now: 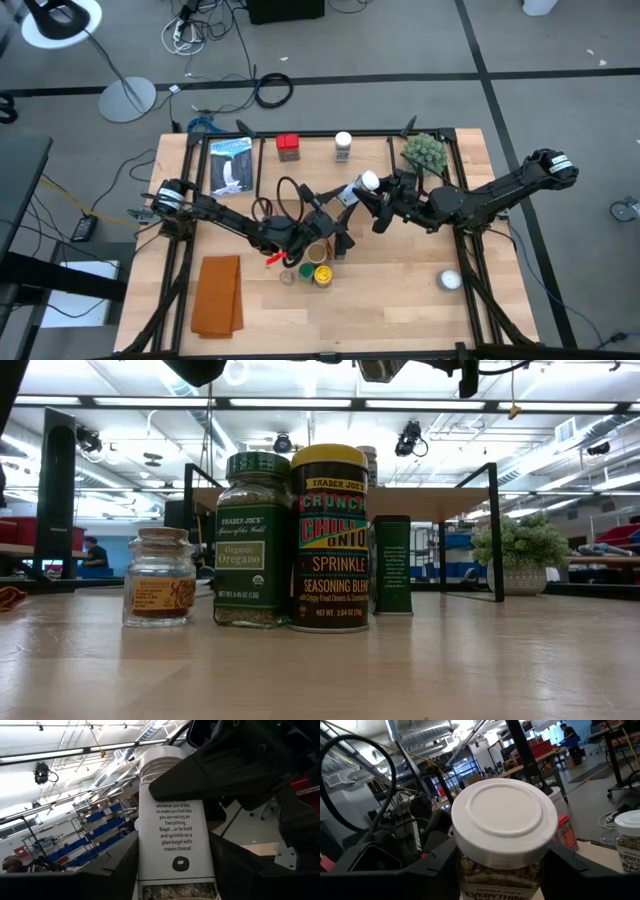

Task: Shelf spices
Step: Put the white seasoning bottle on the shelf aligned with the other white seasoning bottle

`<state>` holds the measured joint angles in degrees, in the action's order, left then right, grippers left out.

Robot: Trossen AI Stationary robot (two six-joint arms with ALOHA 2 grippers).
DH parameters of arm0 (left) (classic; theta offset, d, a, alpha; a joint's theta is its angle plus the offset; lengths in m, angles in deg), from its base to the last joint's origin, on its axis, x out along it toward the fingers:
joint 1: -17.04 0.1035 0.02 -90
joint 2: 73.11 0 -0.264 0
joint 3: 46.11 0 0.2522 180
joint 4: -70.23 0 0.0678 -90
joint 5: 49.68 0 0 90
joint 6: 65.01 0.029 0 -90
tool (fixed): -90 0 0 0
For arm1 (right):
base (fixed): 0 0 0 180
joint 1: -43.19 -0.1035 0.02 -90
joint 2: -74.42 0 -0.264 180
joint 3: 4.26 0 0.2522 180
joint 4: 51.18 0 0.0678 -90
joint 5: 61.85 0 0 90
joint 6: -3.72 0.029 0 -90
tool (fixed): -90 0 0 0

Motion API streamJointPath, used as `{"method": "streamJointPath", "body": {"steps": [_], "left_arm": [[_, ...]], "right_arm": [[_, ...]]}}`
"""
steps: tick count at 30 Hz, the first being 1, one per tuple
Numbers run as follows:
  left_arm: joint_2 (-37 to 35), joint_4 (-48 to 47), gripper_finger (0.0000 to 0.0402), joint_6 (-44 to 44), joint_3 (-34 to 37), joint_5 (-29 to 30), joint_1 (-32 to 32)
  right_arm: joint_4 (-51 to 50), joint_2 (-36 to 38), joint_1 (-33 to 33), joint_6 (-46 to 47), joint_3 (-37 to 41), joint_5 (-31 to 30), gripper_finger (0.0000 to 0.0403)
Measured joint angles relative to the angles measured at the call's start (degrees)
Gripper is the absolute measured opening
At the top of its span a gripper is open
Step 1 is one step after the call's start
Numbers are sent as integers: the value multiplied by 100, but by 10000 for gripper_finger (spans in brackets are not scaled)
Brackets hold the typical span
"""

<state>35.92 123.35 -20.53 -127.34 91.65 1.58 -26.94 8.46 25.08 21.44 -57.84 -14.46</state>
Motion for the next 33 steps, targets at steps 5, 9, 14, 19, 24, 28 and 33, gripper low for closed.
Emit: {"method": "streamJointPath", "body": {"steps": [5, 9, 14, 19, 24, 28, 33], "left_arm": [[0, -68, 234, -168, 0, 106, -9], [0, -91, 257, -230, 0, 166, -7], [0, -122, 298, -331, 0, 303, 0], [0, -254, 331, -241, 0, 1123, -104], [-11, -277, 339, 255, 86, 1690, -370], [-11, -291, 339, -280, 431, 1680, -530], [-69, -280, 339, -986, 913, 1880, -588]], "right_arm": [[-36, 0, -101, -295, 4, 18, 203], [-30, 0, -162, -325, 4, 19, 200], [-27, 0, -167, -318, 4, 39, 201], [-18, 72, -194, -435, 4, -77, 201], [-16, 259, -316, -667, 4, -241, 201], [-193, 278, -442, -931, 4, -833, 201], [-1599, 90, -484, -430, -411, -1416, 200]]}}
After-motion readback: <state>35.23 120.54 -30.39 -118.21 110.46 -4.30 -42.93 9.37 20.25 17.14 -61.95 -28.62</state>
